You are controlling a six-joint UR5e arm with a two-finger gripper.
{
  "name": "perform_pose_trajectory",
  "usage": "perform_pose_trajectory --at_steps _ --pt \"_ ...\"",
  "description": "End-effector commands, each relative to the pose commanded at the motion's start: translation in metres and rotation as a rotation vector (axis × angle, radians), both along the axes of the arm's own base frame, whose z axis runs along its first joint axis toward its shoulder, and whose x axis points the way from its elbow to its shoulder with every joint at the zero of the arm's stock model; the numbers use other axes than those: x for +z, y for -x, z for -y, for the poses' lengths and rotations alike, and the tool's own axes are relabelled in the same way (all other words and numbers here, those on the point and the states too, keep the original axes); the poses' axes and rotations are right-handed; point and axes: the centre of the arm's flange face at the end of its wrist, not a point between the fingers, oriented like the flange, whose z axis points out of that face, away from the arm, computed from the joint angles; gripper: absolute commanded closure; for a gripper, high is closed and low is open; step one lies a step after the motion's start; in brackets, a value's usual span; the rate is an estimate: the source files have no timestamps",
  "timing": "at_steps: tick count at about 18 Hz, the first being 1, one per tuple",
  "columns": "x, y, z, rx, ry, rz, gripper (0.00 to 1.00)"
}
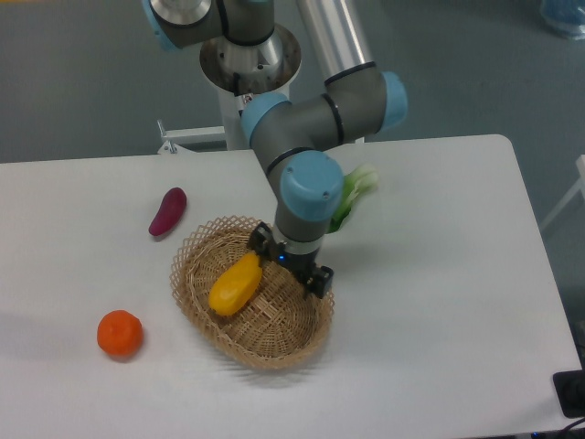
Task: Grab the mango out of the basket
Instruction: 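Move the open gripper over the yellow mango in the wicker basket, then lower the gripper onto the yellow mango and close on it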
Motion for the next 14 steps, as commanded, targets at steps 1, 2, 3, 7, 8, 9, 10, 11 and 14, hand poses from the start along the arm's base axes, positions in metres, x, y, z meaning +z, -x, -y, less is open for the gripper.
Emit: perform_pose_trajectory --at_steps 1,2,3,7,8,9,10,11,14 --pt "-0.002 -0.006 -0.002 0.033 0.010 0.006 0.00" --pt "-0.003 -0.011 -0.003 0.062 0.014 0.009 0.00" --pt "-0.005 -0.014 -0.004 0.079 0.016 0.009 0.00" --pt "-0.016 -0.025 -0.004 0.117 -0.014 -0.019 0.00" --pt "-0.018 -0.027 -0.004 0.117 -0.024 -0.029 0.00" --pt "-0.021 -0.029 -0.003 0.115 -0.028 -0.033 0.00" --pt "-0.022 -0.029 -0.002 0.117 -0.027 -0.035 0.00" --pt "-0.023 -0.030 -0.002 0.114 -0.026 -0.034 0.00" --pt "-0.031 -0.044 -0.005 0.091 -0.012 -0.029 0.00"
